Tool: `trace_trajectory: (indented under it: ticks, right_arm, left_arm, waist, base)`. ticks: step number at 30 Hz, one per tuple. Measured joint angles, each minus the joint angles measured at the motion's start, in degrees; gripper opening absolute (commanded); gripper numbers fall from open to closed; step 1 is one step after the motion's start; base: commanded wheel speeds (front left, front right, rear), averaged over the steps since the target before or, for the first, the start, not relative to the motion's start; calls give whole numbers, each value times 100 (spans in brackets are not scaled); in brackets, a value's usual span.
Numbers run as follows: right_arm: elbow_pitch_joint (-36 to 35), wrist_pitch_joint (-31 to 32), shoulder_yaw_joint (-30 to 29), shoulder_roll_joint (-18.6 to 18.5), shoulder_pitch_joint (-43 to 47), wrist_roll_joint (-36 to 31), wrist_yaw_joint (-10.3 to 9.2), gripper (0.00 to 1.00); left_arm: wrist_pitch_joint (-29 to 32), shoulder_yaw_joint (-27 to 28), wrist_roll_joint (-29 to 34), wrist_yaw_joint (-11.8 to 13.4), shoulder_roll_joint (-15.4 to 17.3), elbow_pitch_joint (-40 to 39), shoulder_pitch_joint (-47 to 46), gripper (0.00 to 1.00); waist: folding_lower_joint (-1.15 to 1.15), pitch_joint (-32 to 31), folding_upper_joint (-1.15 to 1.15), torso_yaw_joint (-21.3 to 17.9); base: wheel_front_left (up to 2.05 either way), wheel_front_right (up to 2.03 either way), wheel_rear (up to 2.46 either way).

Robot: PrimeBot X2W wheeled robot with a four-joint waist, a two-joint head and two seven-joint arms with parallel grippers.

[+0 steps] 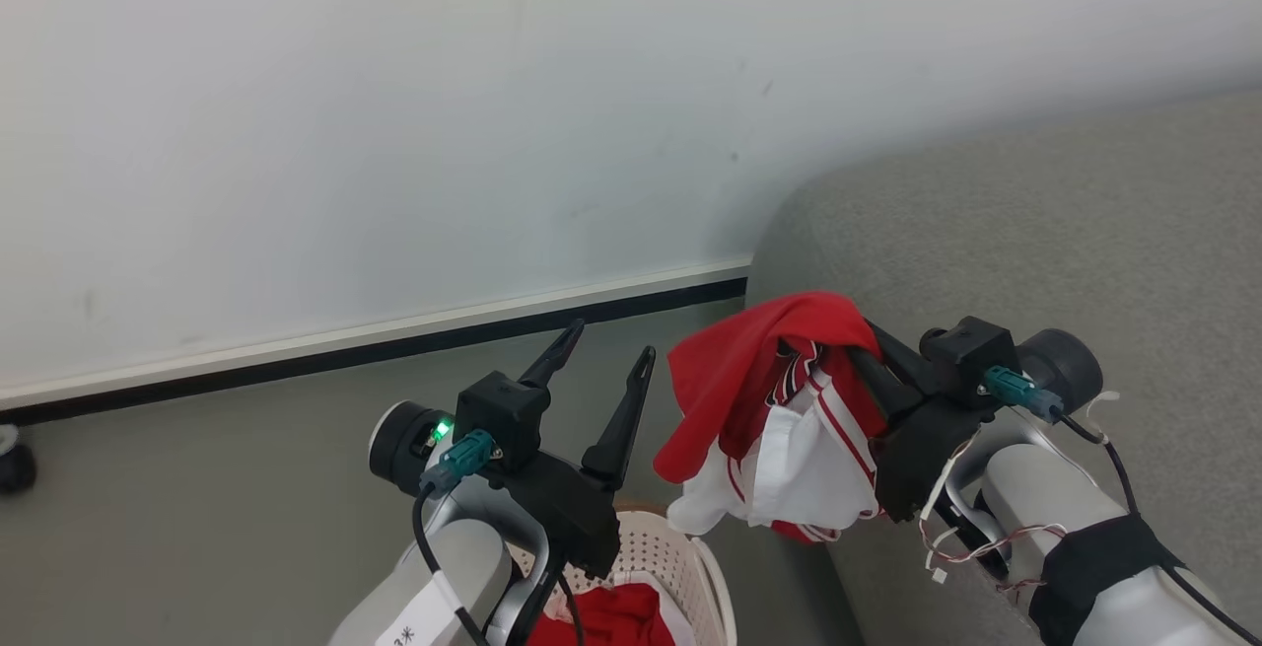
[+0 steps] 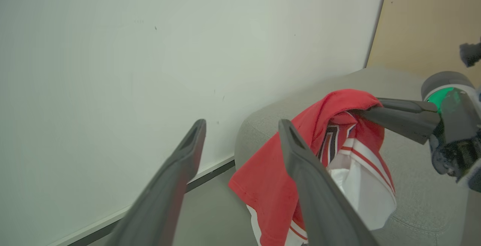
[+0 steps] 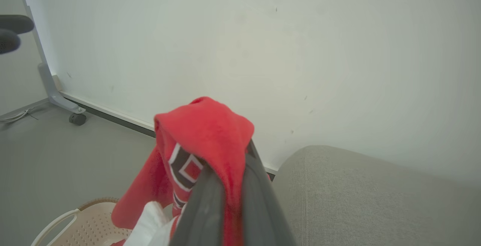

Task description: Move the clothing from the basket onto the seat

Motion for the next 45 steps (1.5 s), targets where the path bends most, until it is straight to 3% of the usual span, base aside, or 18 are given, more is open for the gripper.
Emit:
trace_trajectory:
  ticks: [14, 21, 33, 45]
  right_arm:
    - [-490, 0, -154, -401, 58, -112, -63, 0]
    - [-616, 0, -336, -714, -33, -111, -59, 0]
    - [-886, -1, -767, -1129, -983, -24, -55, 0]
    - [-446, 241, -1222, -1562, -2755, 187, -7, 0]
  left_arm:
    - [-46, 1, 5, 64, -42, -422, 486, 100]
    - [-47, -97, 81, 103, -131, -530, 505, 100]
    - [-48, -234, 428, 155, -70, -839, 441, 100]
    - [44, -272, 803, 202, 200, -1308, 10, 100]
  waist:
    - [0, 39, 0, -1199]
    - [-1, 166, 0, -1613]
    - [0, 782, 0, -1534]
    - [1, 1688, 1, -1172]
  base:
    - [0, 0, 0]
    - [0, 0, 0]
    - [0, 0, 0]
    - [0, 0, 0]
